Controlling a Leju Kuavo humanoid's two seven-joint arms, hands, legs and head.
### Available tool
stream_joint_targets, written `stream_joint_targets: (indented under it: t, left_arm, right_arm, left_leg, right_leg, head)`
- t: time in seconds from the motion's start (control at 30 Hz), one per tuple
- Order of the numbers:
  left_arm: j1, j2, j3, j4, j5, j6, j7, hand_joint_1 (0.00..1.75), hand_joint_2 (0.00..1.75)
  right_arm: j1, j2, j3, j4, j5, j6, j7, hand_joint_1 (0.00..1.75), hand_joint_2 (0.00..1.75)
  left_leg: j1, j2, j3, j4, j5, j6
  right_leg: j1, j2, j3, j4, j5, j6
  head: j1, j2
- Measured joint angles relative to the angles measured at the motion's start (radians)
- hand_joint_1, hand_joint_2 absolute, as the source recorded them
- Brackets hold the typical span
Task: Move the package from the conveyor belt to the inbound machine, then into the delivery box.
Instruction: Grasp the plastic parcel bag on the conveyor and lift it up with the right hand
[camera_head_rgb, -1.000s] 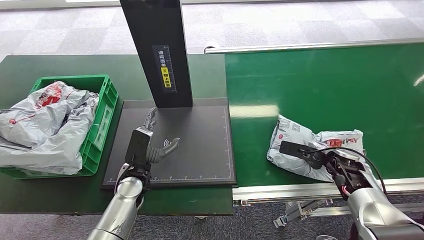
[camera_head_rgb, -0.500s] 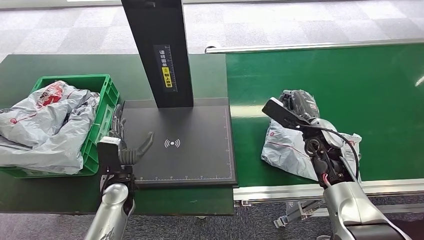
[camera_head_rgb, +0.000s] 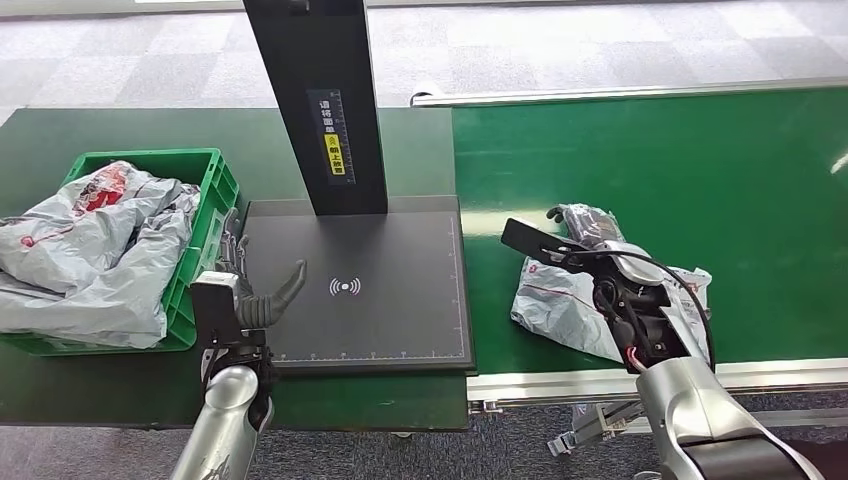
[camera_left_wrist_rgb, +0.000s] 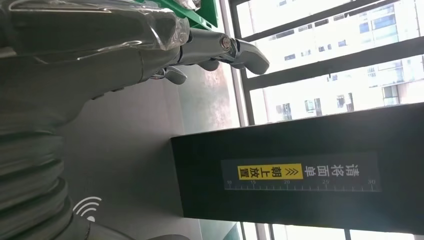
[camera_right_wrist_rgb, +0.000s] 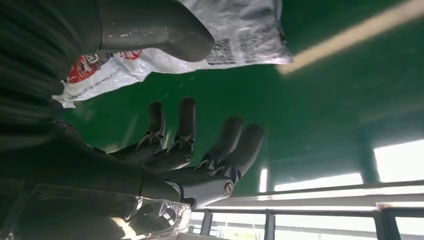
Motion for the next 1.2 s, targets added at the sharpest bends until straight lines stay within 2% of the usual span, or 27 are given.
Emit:
stream_joint_targets:
  t: [0.13, 0.33, 0.4, 0.57, 0.93, 1.1, 1.2]
  left_arm:
    - [0.000, 0.000, -0.002, 0.004, -0.002, 0.000, 0.003, 0.00, 1.75]
    - [-0.018, -0.007, -0.008, 0.022, -0.010, -0.008, 0.032, 0.00, 1.75]
    - [-0.030, -0.010, -0.016, 0.036, -0.015, -0.010, 0.040, 0.00, 1.75]
    - [-0.052, -0.017, -0.034, 0.068, -0.021, -0.017, 0.047, 0.00, 1.75]
    - [-0.061, -0.022, -0.043, 0.096, -0.022, -0.018, 0.047, 0.00, 1.75]
    - [-0.068, -0.022, -0.047, 0.108, -0.026, -0.027, 0.048, 0.00, 1.75]
    - [-0.088, -0.022, -0.051, 0.132, -0.033, -0.036, 0.049, 0.00, 1.75]
  right_arm:
    - [-0.012, -0.013, 0.018, 0.061, 0.010, 0.013, 0.020, 0.00, 1.75]
    - [-0.049, -0.048, 0.049, 0.167, 0.081, 0.139, 0.211, 0.00, 1.75]
    - [-0.059, -0.061, 0.051, 0.206, 0.087, 0.164, 0.245, 0.00, 1.75]
    - [-0.065, -0.078, 0.051, 0.273, 0.070, 0.214, 0.232, 0.00, 1.75]
    - [-0.069, -0.081, 0.051, 0.315, 0.066, 0.219, 0.221, 0.00, 1.75]
    - [-0.071, -0.081, 0.048, 0.325, 0.030, 0.291, 0.130, 0.00, 1.75]
    - [-0.071, -0.081, 0.048, 0.333, 0.011, 0.346, 0.042, 1.26, 1.75]
  left_leg:
    - [0.000, 0.001, 0.000, 0.000, 0.000, 0.000]
    - [0.000, -0.001, -0.001, 0.000, 0.000, 0.000]
    - [0.000, 0.000, -0.001, 0.000, 0.000, 0.000]
    - [-0.001, 0.000, -0.001, 0.000, 0.000, 0.000]
    - [0.000, 0.000, -0.001, 0.000, 0.000, 0.000]
    - [-0.001, 0.000, -0.001, 0.000, 0.000, 0.000]
    - [0.000, 0.000, -0.001, 0.000, 0.000, 0.000]
  right_leg:
    - [0.000, 0.000, -0.001, 0.000, 0.000, 0.000]
    - [0.000, -0.002, -0.001, 0.000, 0.000, 0.000]
    - [0.000, -0.001, -0.001, 0.000, 0.000, 0.000]
    - [-0.001, -0.001, -0.001, 0.000, 0.000, 0.000]
    - [0.000, -0.001, -0.001, 0.000, 0.000, 0.000]
    - [-0.001, -0.001, -0.001, 0.000, 0.000, 0.000]
    - [0.000, -0.001, -0.001, 0.000, 0.000, 0.000]
  head:
    - [0.000, 0.000]
    - [0.000, 0.000]
    - [0.000, 0.000]
    - [0.000, 0.000]
    - [0.000, 0.000]
    - [0.000, 0.000]
    - [0.000, 0.000]
